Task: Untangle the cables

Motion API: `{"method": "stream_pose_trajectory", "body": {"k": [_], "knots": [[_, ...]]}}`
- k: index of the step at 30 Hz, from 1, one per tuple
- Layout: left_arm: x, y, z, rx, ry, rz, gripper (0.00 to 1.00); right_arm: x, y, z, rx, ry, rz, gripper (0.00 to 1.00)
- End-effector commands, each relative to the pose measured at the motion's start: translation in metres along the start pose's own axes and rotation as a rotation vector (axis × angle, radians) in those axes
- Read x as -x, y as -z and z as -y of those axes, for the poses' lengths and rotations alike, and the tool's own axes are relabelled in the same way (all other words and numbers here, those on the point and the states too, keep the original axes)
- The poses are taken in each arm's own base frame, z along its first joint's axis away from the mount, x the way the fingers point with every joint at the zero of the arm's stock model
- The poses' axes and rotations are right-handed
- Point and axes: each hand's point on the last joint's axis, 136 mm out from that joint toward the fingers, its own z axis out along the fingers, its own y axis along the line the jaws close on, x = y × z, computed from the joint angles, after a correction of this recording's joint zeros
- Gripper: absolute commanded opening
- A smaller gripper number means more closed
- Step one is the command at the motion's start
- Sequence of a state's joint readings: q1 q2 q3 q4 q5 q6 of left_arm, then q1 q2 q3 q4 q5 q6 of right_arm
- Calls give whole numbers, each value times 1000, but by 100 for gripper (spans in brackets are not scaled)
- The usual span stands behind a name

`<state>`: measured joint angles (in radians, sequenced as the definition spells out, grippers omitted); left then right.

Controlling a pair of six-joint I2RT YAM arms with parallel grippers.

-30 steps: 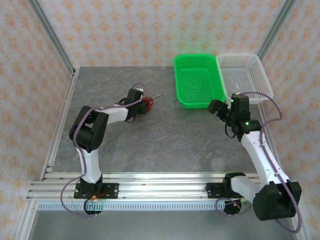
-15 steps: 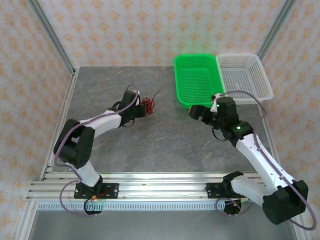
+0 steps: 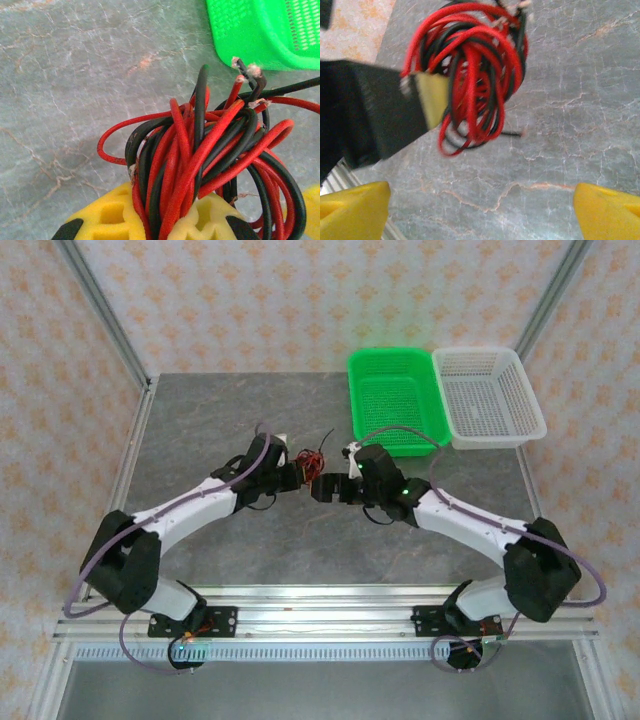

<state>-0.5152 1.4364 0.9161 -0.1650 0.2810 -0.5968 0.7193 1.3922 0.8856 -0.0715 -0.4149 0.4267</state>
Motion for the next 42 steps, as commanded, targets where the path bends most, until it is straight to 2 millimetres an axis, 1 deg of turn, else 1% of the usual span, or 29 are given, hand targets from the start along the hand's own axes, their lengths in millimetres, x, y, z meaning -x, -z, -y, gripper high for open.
{"method": "stream_pose_trajectory", "body": {"k": [1, 4, 8, 14, 18, 20, 26, 31, 33, 35, 36, 38, 39, 40, 42], "knots": [[-4, 16, 8, -38, 21, 0, 0, 35, 4, -22, 50, 29, 110, 93], [-8, 24, 14, -77, 15, -4, 0, 34, -1, -25, 67, 47, 102, 91], [-11, 32, 19, -105, 2, -4, 0, 36, -2, -27, 77, 60, 110, 90], [-10, 46, 29, -156, -9, 8, 0, 35, -6, -26, 77, 62, 104, 83], [-6, 56, 35, -179, -14, 26, 0, 30, -10, -25, 91, 53, 90, 76], [-5, 59, 38, -191, -18, 30, 0, 29, -12, -24, 95, 50, 86, 69], [-6, 67, 51, -261, -44, 26, 0, 28, -12, -28, 114, 95, 81, 41], [-7, 80, 62, -322, -67, 30, 0, 26, -8, -35, 145, 208, 81, 9], [-8, 86, 66, -338, -103, 36, 0, 26, -3, -36, 146, 270, 95, 3], [-8, 91, 66, -337, -111, 40, 0, 25, 5, -40, 163, 339, 108, 0], [-7, 94, 66, -331, -115, 47, 5, 23, 11, -43, 178, 379, 111, 0], [-4, 98, 63, -305, -119, 61, 28, 18, 22, -50, 212, 449, 115, 0], [-3, 100, 60, -284, -120, 66, 44, 16, 28, -53, 229, 484, 115, 0], [-1, 102, 58, -270, -124, 71, 56, 13, 33, -55, 242, 515, 113, 0], [2, 108, 58, -259, -131, 84, 74, 8, 43, -58, 260, 570, 110, 0]]}}
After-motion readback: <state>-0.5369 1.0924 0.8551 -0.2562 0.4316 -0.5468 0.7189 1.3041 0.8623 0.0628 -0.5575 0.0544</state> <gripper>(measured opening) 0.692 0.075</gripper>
